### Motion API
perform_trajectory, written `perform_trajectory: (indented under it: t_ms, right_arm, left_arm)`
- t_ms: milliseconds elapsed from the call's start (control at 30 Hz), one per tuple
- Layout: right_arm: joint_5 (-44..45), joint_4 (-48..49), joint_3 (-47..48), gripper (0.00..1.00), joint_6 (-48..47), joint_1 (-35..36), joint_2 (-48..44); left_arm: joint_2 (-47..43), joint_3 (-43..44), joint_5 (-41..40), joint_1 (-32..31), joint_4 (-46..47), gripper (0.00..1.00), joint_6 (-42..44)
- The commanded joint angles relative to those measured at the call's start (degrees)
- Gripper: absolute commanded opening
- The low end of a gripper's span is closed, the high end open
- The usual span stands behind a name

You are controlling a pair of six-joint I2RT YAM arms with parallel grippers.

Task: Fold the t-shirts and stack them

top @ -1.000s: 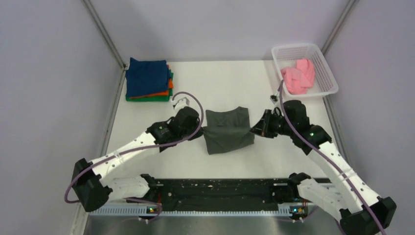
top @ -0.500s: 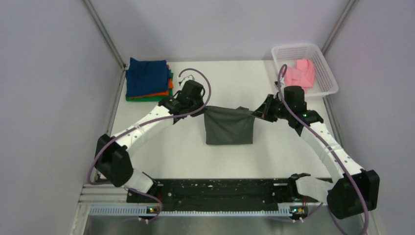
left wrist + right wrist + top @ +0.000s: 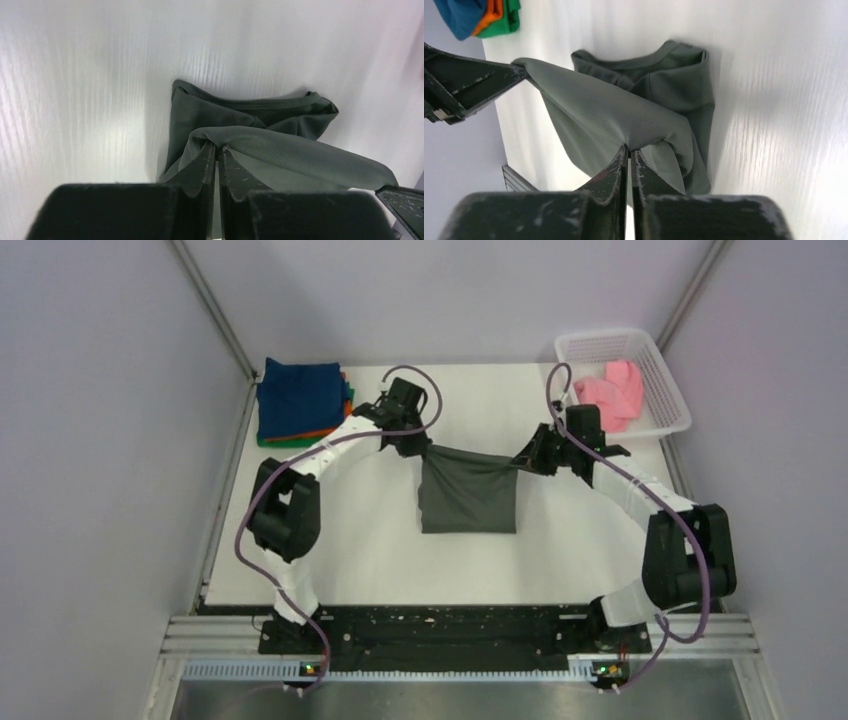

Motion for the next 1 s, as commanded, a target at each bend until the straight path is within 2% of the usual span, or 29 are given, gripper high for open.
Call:
perform_trajectory:
  t_ms: [0,33,133,167,200,233,333,533,700,900,967]
  right_arm:
    - [-0.5,7.8,4.7,0.09,-0.7,-0.8,6.0]
    - [-0.4,8.3,5.5,0.22,-0.8,-0.9,7.8]
    - [1.4,7.6,9.0,0.61,-1.3,-1.0,11.3]
    - [2.7,6.3,10.2,0.73,-1.4,-1.0,12.2]
    - [3.9,5.1,11.0,0.8,-1.5,-0.9,12.4]
    - [4.7,4.3,11.1,0.93,-1.4,-0.9,12.2]
    - [5.2,4.2,8.8,0.98,-0.8,-0.9,9.3]
    - [8.7,3.2,-0.4,0.99,-1.0,-0.9,-1.3]
    - [11.6,0.1,-6.0,0.99,-2.0,-0.9,-8.9]
    - [16.1,-5.5,-8.3,0.99,-3.2,-1.0,-13.7]
    - [16.8,-6.9,-8.7,0.99,-3.7,-0.9,-15.1]
  left_arm:
    - [6.2,6.0,4.8,1.7,-1.6,0.17,1.6]
    - [7.5,7.2,5.4,2.0,-2.0,0.27,1.7]
    - [9.9,10.6,5.0,2.7,-4.7,0.63,1.8]
    - [10.2,11.2,4.7,2.9,-5.5,0.79,1.6]
    - [10.0,11.5,4.5,3.0,-6.1,0.96,1.6]
    - [9.3,11.2,4.4,3.1,-6.3,0.98,1.7]
    - [6.7,7.0,5.7,3.1,-5.1,0.99,2.0]
    - [2.0,-7.3,12.7,2.4,2.7,0.99,1.8]
    - [2.3,-11.0,15.3,1.1,5.0,0.98,1.7]
    - [5.4,-12.8,18.0,-0.3,7.0,0.84,0.3]
    - [6.7,-12.4,17.6,-1.5,6.8,0.72,-0.3]
